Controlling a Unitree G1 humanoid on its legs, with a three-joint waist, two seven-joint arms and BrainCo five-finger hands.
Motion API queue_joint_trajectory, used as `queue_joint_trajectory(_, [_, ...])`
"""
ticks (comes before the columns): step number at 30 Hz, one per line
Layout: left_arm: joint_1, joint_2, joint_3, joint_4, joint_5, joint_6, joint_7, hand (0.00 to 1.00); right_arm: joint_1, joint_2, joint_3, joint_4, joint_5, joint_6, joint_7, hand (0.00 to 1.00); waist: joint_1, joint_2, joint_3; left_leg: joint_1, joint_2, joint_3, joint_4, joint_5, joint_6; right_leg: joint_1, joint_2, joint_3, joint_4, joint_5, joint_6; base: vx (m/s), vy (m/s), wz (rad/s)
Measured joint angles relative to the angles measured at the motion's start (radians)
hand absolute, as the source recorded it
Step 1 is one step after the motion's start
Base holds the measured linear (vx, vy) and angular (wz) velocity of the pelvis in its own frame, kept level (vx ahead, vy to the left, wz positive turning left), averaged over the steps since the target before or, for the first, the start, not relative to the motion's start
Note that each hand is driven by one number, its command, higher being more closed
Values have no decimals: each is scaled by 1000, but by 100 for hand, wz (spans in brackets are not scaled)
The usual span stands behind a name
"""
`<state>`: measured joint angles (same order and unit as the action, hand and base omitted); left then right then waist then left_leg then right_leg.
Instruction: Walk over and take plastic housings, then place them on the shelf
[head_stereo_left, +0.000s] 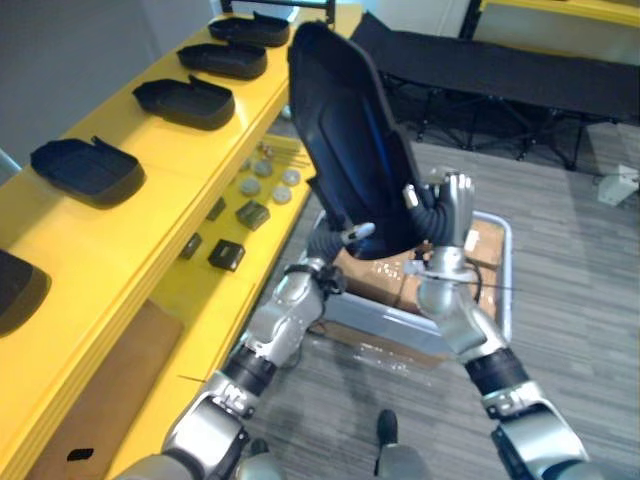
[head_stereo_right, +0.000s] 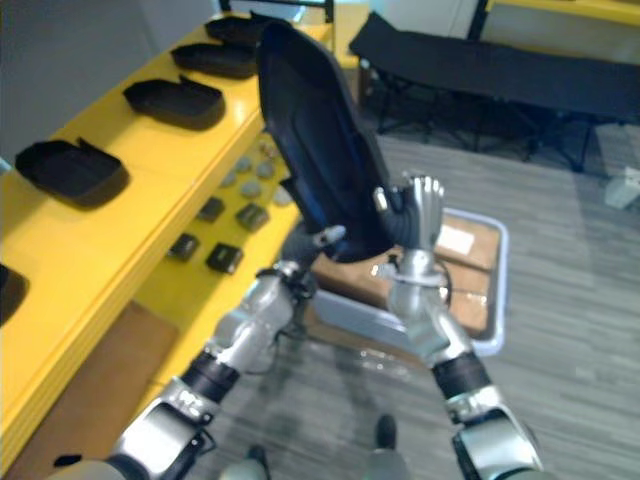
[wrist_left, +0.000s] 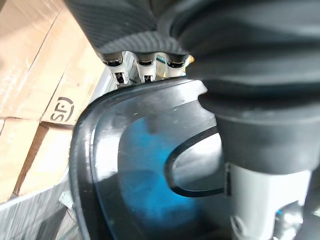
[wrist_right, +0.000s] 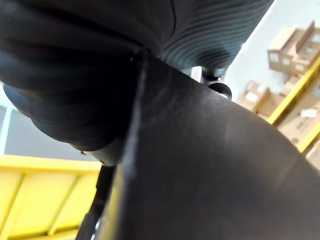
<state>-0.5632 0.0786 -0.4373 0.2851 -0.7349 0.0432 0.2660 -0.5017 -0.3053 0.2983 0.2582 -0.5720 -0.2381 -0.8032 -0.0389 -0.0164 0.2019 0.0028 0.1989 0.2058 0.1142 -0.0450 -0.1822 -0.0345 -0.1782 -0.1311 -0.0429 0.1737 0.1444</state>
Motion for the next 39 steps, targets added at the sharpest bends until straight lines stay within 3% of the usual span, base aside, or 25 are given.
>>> queue_joint_trajectory(4, [15,-2,0,0,7,-23,45,100,1,26,23,1,32,-25,7,100,0,-6,-7,0,0,1,0,0,0,0,0,1,0,0,0,-8,5,0])
queue_joint_trajectory(9, [22,-6,6,5,8,-88,80,100,24,60,38,-3,90,-57,20,100,0,-8,-8,3,0,6,-1,1,1,-1,0,5,0,0,0,-1,1,-2])
queue_joint_trajectory(15, [57,-19,25,12,40,-106,122,100,69,87,57,-15,98,-67,21,100,-2,-8,-8,15,0,21,-5,0,1,-3,0,21,0,0,0,-1,2,-7])
queue_joint_trajectory(21, [58,-19,24,13,43,-130,119,100,71,93,58,-17,128,-70,21,100,-2,-8,-8,15,0,22,-6,0,1,-5,0,21,-1,0,0,0,0,0])
queue_joint_trajectory(22, [58,-19,24,13,44,-132,116,100,71,93,58,-17,129,-70,21,0,-2,-8,-8,15,0,23,-6,0,1,-5,0,21,-1,0,0,0,0,0])
queue_joint_trajectory(24, [58,-18,27,13,51,-137,113,100,77,93,60,-19,136,-75,23,0,-2,-9,-8,15,0,23,-7,0,1,-6,0,21,-1,0,0,0,0,0])
queue_joint_trajectory(30, [58,-13,87,13,86,-177,104,100,146,92,111,-41,231,-153,81,0,-3,-11,-7,15,-1,24,-12,0,1,-7,0,21,-3,0,0,0,0,0])
queue_joint_trajectory(33, [58,-5,92,8,88,-181,103,100,167,93,125,-41,294,-163,117,0,-1,-16,-8,17,-2,23,-12,0,2,-3,0,20,-5,0,0,0,0,0])
queue_joint_trajectory(39, [58,-3,93,-1,208,-176,119,100,175,91,125,-110,402,-189,210,0,-1,-34,-10,21,-1,24,-12,0,1,4,1,20,-16,6,-1,0,0,0])
